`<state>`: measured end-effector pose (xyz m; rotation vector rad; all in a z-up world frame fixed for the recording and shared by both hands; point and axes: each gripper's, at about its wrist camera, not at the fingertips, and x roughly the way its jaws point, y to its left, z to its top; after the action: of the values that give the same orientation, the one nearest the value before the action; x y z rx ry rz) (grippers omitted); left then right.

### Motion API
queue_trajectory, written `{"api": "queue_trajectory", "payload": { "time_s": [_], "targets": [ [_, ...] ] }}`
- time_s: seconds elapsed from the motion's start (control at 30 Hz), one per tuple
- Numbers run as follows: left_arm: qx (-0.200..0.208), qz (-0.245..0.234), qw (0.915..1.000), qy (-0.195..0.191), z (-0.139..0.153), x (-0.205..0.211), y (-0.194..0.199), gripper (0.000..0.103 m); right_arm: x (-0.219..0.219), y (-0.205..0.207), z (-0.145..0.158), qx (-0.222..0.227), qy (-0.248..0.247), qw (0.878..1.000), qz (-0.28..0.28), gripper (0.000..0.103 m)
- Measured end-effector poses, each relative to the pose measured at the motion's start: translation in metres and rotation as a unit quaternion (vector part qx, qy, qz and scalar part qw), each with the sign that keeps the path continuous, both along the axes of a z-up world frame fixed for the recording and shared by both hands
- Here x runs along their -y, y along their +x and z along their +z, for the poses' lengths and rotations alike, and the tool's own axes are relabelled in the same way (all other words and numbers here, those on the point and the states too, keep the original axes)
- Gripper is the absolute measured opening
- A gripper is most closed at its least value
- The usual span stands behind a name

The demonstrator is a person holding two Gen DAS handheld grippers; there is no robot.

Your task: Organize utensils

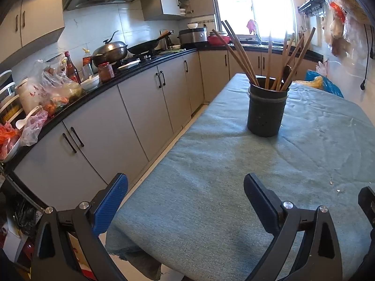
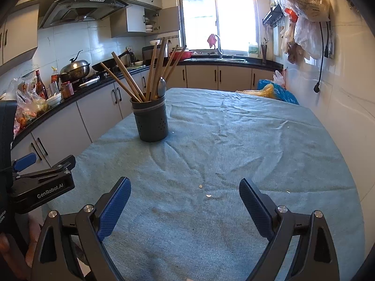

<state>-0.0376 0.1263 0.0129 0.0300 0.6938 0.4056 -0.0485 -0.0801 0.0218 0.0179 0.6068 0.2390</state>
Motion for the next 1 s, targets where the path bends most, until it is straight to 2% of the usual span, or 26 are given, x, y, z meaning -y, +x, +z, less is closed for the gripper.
{"api": "queue_trajectory", "payload": {
  "time_s": [0.47, 1.0],
  "targets": [
    [-0.017, -0.022, 0.9996, 0.002, -0.0066, 0.0038, 0.0023, 0.099, -0.0026, 0.0003, -0.002, -0.005, -0.005, 1.0, 0.004, 0.096],
    [-0.021, -0.027, 0.9994, 0.005, -0.0094, 0.0058, 0.0025, 0.099, -0.0012, 0.0017, -0.0057, -0.012, -0.005, 1.0, 0.001, 0.096]
  ]
}}
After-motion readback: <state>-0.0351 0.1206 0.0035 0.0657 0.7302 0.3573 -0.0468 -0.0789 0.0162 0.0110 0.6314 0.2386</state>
